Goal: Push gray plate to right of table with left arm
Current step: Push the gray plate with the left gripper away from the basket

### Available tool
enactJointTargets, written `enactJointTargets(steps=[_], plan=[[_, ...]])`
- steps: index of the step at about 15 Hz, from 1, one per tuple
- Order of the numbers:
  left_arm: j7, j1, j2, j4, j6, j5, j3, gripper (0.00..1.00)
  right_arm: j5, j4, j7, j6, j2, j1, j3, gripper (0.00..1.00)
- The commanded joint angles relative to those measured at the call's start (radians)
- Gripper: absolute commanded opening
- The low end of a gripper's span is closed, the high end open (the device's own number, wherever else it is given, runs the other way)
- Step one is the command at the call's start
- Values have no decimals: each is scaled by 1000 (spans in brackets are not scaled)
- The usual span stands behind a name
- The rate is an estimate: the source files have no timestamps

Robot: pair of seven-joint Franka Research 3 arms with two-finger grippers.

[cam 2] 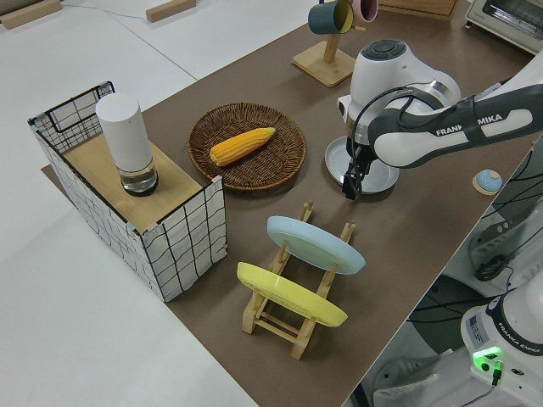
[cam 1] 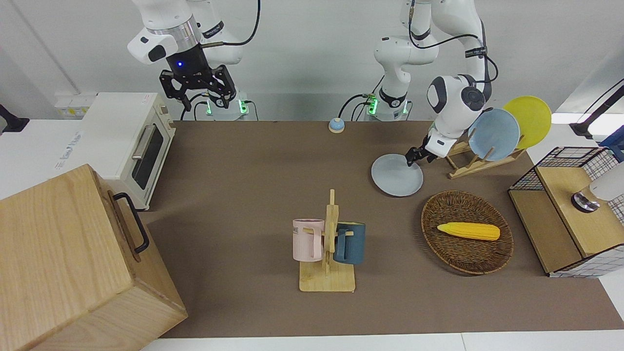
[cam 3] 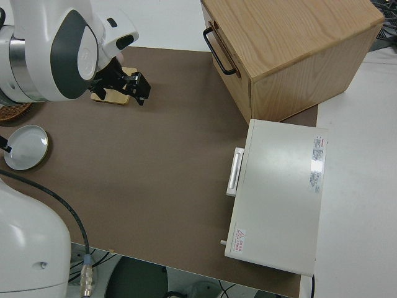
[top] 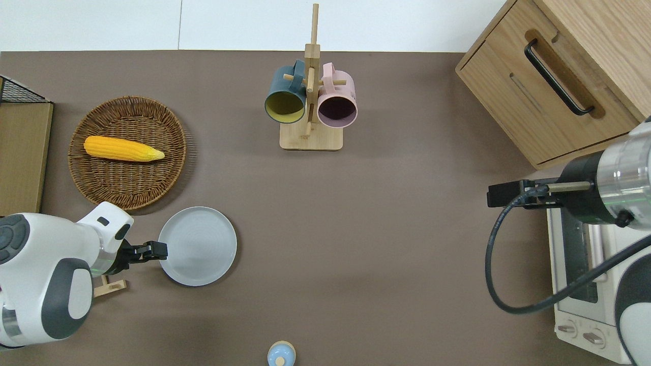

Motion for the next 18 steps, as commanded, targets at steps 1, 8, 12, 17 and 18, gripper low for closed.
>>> enactJointTargets(steps=[1,8,12,17,18], plan=[[-16,0,-6,-43,56,-16,-6,703,16,14,2,-7,6,-6,4,996],[-14,5,14,-44,77,-31,-9,62,16,14,2,-5,6,-6,4,996],[-18,6,21,-43,87,-42,-30,0,14,14,2,-7,6,-6,4,996],[-47,13,30,-40,99,-70,-79,0,16,14,2,-7,6,-6,4,996],[-68,14,30,-40,102,-70,-96,0,16,14,2,-7,6,-6,4,996]])
